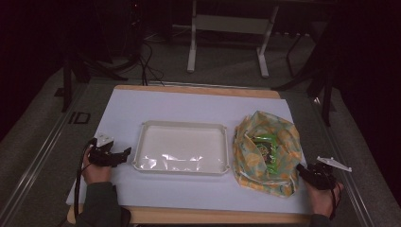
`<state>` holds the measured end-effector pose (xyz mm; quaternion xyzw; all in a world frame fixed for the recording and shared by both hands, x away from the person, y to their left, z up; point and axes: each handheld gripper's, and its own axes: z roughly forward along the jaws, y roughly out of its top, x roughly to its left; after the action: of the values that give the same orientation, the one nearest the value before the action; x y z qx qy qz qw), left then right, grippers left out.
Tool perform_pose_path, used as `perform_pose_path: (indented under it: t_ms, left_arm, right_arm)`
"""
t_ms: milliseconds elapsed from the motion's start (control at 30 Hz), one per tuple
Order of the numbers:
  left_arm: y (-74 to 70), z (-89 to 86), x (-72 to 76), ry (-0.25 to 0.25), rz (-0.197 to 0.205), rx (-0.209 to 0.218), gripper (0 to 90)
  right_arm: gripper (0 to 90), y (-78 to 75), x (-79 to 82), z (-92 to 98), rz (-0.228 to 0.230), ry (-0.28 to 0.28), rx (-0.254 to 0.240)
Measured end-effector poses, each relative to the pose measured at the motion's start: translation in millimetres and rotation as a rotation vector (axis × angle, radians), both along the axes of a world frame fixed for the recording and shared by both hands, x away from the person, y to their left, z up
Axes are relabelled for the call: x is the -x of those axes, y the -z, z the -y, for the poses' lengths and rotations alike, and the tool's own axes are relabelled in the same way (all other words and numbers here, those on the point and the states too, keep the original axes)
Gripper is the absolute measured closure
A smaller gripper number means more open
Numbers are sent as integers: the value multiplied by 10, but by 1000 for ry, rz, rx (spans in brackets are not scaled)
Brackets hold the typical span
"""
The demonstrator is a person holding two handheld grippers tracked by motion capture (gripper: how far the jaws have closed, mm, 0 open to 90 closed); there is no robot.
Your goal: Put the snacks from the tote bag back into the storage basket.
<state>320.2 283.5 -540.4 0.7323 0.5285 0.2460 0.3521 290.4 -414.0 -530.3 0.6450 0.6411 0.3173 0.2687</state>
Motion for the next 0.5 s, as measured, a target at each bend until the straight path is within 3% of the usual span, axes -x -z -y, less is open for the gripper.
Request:
perform_pose_path:
  t_ms: [200, 500]
  left_arm:
    - [-7, -26, 17, -4, 19, 30, 206]
    - [-6, -31, 17, -6, 19, 36, 206]
  right_arm:
    - [535, -76, 28, -30, 20, -5, 19]
    - [562, -142, 37, -28, 26, -12, 22]
